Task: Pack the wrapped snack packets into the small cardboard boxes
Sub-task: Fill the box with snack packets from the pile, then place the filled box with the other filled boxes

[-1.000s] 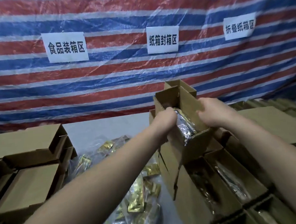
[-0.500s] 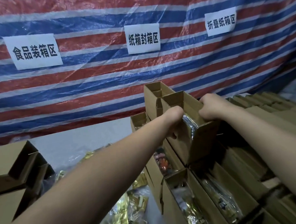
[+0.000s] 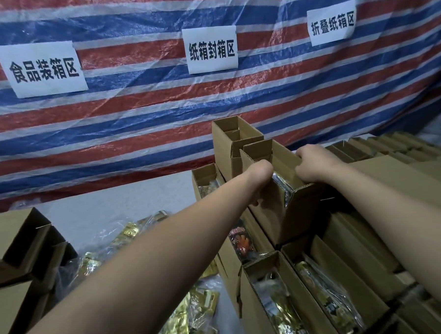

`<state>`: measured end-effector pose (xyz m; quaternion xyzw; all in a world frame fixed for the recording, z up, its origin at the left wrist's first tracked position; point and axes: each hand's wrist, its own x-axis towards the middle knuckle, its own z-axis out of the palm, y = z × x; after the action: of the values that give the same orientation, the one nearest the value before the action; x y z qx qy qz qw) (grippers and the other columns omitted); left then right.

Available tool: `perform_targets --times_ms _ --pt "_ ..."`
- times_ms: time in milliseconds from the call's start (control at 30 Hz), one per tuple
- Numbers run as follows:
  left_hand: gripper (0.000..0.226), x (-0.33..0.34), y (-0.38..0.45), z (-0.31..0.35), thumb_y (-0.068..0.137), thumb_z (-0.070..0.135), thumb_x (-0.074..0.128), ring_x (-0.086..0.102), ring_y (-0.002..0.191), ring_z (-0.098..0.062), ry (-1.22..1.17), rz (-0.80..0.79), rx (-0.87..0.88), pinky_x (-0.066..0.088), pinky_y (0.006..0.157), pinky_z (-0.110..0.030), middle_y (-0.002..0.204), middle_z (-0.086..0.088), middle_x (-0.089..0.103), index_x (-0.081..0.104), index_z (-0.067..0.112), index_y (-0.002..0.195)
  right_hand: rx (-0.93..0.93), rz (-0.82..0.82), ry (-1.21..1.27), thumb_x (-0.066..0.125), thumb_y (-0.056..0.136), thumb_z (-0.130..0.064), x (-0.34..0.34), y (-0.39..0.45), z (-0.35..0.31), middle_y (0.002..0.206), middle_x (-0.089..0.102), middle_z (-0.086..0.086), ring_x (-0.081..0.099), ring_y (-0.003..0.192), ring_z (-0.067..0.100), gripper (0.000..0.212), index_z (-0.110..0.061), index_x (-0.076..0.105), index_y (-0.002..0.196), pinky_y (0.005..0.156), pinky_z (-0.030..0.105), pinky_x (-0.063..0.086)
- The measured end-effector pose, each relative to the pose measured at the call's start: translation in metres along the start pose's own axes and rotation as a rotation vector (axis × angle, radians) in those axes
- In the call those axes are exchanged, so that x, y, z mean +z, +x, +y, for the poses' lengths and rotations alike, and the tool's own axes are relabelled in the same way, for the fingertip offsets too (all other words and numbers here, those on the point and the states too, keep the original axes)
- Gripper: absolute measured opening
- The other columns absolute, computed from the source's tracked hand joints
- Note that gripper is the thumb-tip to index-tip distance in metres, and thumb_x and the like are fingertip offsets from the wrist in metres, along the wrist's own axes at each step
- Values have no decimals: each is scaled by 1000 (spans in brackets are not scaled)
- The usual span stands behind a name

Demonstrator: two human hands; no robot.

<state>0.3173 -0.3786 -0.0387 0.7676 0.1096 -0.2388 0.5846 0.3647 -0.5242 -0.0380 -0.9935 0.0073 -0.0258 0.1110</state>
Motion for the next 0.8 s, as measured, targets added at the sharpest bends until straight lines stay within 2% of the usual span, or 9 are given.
perform_targets --times_ms 33,133,233,333,500,567,633,700,800 --pt "52 0 0 0 103 29 25 46 123 -38 6 -1 3 30 109 -55 138 -22 45 28 3 148 1 -1 3 61 86 -8 1 2 1 91 60 4 60 84 23 21 -15 62 106 61 31 47" --pt "59 0 -3 1 104 41 22 34 139 -39 22 -25 -6 22 114 -56 152 -20 36 23 5 152 -7 -12 12 61 87 -12 0 7 4 83 56 0 57 76 18 16 -19 61 101 53 27 40" --pt "69 -5 -8 1 103 54 19 31 142 -39 27 -13 22 24 115 -52 156 -18 33 23 8 154 6 -55 9 61 92 -24 -2 8 1 83 60 1 60 74 17 5 -20 60 94 55 28 43" --pt "68 -21 -13 -2 103 55 22 32 143 -36 1 58 86 26 115 -47 157 -16 33 26 8 153 -7 -69 -28 58 94 -33 -9 8 -3 83 62 2 62 72 16 14 -19 59 93 52 27 41" --pt "66 -70 -36 -24 102 58 26 44 135 -34 46 143 151 35 112 -48 150 -13 44 37 11 148 -115 164 -50 56 95 -34 -24 -11 -42 82 57 0 54 70 14 14 -20 57 92 57 30 41" --pt "61 -94 -53 -36 101 57 28 49 129 -32 79 197 191 39 108 -49 141 -11 52 47 13 139 -207 262 9 54 97 -33 -23 -27 -70 80 56 -3 52 69 11 12 -23 57 90 59 31 43" --pt "42 -119 -75 -50 103 53 28 55 113 -23 103 250 253 44 97 -41 115 -3 60 58 24 107 -321 269 126 55 97 -35 -18 -48 -100 80 56 -8 54 71 8 11 -27 57 89 55 28 42" --pt "32 -145 -101 -68 103 51 30 55 100 -19 108 326 306 45 87 -37 99 1 56 51 32 86 -411 201 295 55 97 -36 -12 -73 -131 81 59 -12 57 73 6 10 -34 58 87 56 24 44" --pt "29 -178 -136 -108 103 43 36 61 104 -18 82 413 334 49 90 -36 112 -4 64 58 26 97 -490 73 493 57 96 -39 -1 -112 -177 78 62 -14 62 71 5 14 -35 61 83 55 20 44"
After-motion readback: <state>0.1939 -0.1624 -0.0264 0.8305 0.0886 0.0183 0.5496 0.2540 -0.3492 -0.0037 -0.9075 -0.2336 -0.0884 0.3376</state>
